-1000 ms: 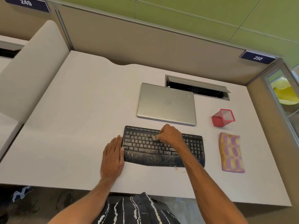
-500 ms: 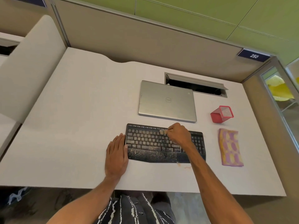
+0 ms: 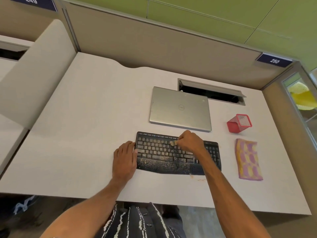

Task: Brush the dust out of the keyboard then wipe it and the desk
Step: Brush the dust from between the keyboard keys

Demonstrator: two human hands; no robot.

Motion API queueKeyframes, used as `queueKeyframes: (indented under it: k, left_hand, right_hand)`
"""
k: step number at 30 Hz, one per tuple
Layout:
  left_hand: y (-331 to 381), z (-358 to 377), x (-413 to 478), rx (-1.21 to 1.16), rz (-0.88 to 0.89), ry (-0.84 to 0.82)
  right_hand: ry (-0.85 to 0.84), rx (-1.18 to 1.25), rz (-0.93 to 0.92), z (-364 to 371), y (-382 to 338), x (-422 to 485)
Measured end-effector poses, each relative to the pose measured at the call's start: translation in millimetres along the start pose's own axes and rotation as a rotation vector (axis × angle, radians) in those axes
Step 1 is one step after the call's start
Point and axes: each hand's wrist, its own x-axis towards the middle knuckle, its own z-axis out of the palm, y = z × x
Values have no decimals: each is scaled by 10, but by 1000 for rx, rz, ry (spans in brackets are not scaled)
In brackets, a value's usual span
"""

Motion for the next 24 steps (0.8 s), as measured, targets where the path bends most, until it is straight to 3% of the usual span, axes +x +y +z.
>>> queueKeyframes:
  k: [6, 12, 18, 24]
  left_hand:
    - [-252, -7, -25, 6, 117, -63]
    - [-269, 4, -25, -9, 121, -90]
    - [-294, 27, -29, -25, 118, -83]
    - [-291, 23, -30, -20, 127, -81]
  right_hand:
    - [74, -272, -134, -48, 23, -57]
    - [80, -218, -274, 162, -206, -60]
    - [134, -245, -230, 19, -71, -61]
    - [50, -177, -298, 169, -257, -49]
